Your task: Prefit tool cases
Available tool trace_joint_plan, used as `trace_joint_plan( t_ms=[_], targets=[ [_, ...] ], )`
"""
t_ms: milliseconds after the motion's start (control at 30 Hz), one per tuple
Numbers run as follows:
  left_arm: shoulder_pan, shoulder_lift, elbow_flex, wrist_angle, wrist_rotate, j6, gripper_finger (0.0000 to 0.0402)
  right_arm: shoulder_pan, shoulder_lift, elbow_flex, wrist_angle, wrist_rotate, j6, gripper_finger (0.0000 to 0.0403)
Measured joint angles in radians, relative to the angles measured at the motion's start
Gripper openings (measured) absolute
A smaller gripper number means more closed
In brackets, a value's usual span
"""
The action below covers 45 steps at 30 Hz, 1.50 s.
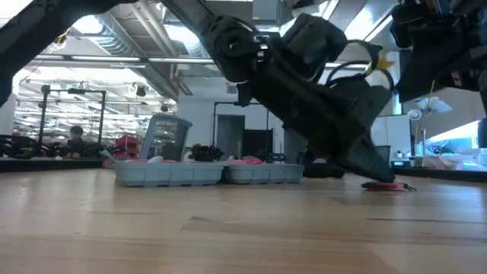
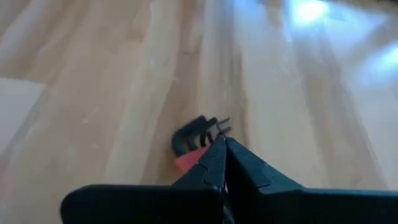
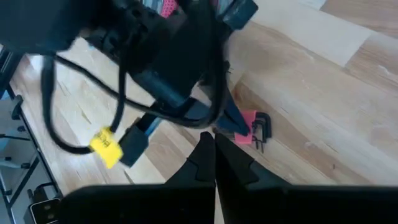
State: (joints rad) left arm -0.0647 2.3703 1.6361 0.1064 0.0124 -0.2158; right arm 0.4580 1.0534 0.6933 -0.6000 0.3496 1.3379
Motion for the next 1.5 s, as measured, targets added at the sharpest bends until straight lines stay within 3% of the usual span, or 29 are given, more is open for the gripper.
trace_joint_plan(
  t_ms=[333,633,867,1100,1233,1500],
  targets=[
    [-0.014,-0.008,0.006,-0.182,0.003,-0.039,0.0000,0.000,0.000,0.000,-0.003,-0.008,-0.037,0.0000],
    [-0.086,-0.015,0.008,-0.394,0.035,-0.319,0.0000,0.000,0.042,0.000,-0.060,-0.194,-0.063,0.0000],
    [-0.140,-0.015,0.002,-0.364,0.081,-0.466,0.0000,0.001,0.184,-0.001,-0.044,-0.303,-0.102,0.0000],
    [-0.153,-0.008,-0.002,-0.224,0.031,-0.487,0.0000,0.002,0.252,-0.001,0.021,-0.317,-0.165,0.0000],
    [-0.153,-0.022,0.002,-0.235,0.026,-0.476,0.0000,0.001,0.221,0.001,0.024,-0.317,-0.191,0.0000],
    [-0.152,-0.088,-0.002,-0.344,-0.009,-0.311,0.0000,0.032,0.192,0.017,0.067,-0.262,-0.187,0.0000]
  ],
)
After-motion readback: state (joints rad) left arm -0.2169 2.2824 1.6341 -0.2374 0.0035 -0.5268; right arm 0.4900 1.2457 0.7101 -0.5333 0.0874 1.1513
